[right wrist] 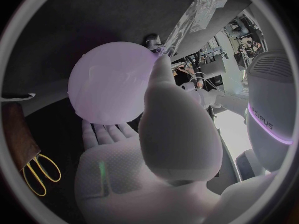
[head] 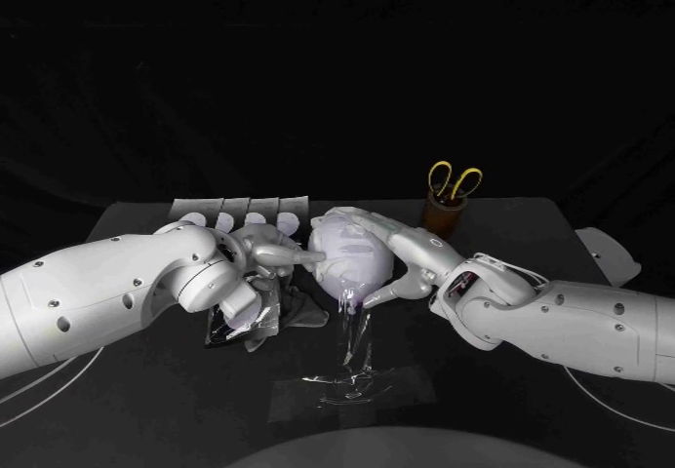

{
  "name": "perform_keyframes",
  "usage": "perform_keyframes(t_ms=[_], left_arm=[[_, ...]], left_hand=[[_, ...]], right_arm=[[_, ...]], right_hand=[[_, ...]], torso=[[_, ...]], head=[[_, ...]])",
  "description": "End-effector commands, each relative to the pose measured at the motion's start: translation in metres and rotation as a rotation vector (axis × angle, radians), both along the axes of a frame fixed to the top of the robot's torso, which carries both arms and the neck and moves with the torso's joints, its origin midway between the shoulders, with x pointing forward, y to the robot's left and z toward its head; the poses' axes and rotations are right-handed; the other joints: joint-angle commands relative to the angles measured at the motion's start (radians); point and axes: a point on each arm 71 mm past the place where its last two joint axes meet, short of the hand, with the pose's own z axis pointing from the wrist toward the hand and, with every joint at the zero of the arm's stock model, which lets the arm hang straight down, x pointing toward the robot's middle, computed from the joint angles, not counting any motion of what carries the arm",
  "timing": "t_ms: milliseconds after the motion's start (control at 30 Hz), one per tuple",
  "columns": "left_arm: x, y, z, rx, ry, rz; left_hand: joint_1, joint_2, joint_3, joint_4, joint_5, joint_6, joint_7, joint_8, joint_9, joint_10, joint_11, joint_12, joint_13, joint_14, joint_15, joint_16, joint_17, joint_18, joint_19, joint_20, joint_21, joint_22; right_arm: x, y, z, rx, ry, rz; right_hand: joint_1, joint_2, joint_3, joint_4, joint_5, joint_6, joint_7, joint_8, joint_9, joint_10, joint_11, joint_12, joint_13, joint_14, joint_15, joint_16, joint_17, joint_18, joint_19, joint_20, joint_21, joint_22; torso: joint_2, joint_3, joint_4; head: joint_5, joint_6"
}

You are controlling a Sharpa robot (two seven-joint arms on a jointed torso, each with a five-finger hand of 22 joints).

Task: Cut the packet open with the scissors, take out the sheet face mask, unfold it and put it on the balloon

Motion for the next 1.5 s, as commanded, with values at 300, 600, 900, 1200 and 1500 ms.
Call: perform_keyframes(t_ms=[300,600,900,1200,1500], left_arm=[[0.000,-0.005,-0.001,-0.003,-0.008,-0.019],[-0.001,-0.011,0.001,-0.048,-0.009,-0.017],[-0.001,-0.014,0.003,-0.082,-0.008,-0.003],[-0.002,-0.016,0.003,-0.085,-0.001,-0.009],[-0.002,-0.016,0.003,-0.094,0.002,-0.003]], left_hand=[[0.060,0.018,-0.055,0.025,0.002,0.016,-0.001,-0.019,-0.014,-0.006,0.001,0.006,0.002,0.081,0.007,0.001,0.178,-0.001,0.000,0.008,-0.004,0.000],[0.128,0.045,-0.075,0.023,0.003,0.032,-0.003,-0.026,-0.021,0.001,-0.001,0.014,0.013,0.082,0.006,0.003,0.184,-0.001,0.003,0.008,-0.002,0.004],[0.185,0.072,-0.072,0.007,0.003,0.055,-0.011,-0.025,-0.025,0.019,-0.008,0.030,0.036,0.083,0.000,0.003,0.184,-0.003,0.010,0.005,0.003,0.013],[0.206,0.081,-0.072,0.001,0.003,0.069,-0.017,-0.023,-0.026,0.025,-0.014,0.036,0.044,0.083,-0.004,0.004,0.185,-0.004,0.012,0.002,0.004,0.016],[0.308,0.122,-0.013,-0.058,0.004,0.087,-0.031,-0.024,-0.031,0.031,-0.027,0.037,0.051,0.085,-0.016,0.006,0.191,-0.005,0.016,-0.005,0.008,0.022]], right_arm=[[-0.003,0.001,-0.006,-0.027,0.036,0.015],[-0.002,0.002,-0.006,-0.027,0.036,0.015],[-0.002,0.002,-0.006,-0.027,0.037,0.015],[-0.002,0.002,-0.006,-0.028,0.037,0.015],[-0.002,0.002,-0.006,-0.029,0.038,0.015]], right_hand=[[-0.004,0.000,-0.001,0.002,0.003,0.009,0.158,0.005,0.001,0.001,0.004,0.006,0.001,-0.002,0.005,-0.002,-0.001,0.000,0.004,0.003,0.000,-0.001],[-0.004,0.000,-0.001,0.002,0.003,0.009,0.158,0.005,0.001,0.001,0.004,0.006,0.001,-0.002,0.005,-0.002,-0.001,0.000,0.004,0.003,0.000,-0.001],[-0.004,0.000,-0.001,0.002,0.003,0.009,0.158,0.005,0.001,0.001,0.004,0.006,0.001,-0.002,0.005,-0.002,-0.001,0.000,0.004,0.003,0.000,-0.001],[-0.004,0.000,-0.001,0.002,0.003,0.009,0.158,0.005,0.001,0.001,0.004,0.006,0.001,-0.002,0.005,-0.002,-0.001,0.000,0.004,0.003,0.000,-0.001],[-0.004,0.000,-0.001,0.002,0.003,0.009,0.158,0.005,0.001,0.001,0.004,0.006,0.001,-0.002,0.005,-0.002,-0.001,0.000,0.004,0.003,0.000,-0.001]], torso=[[-0.001,0.0001,0.0004],[0.000,-0.0005,0.0011],[-0.001,0.0001,0.0004],[-0.001,0.0004,0.0008],[-0.001,0.0004,0.0010]], head=[[-0.002,-0.002],[-0.002,-0.003],[0.000,-0.003],[0.001,-0.003],[0.002,-0.003]])
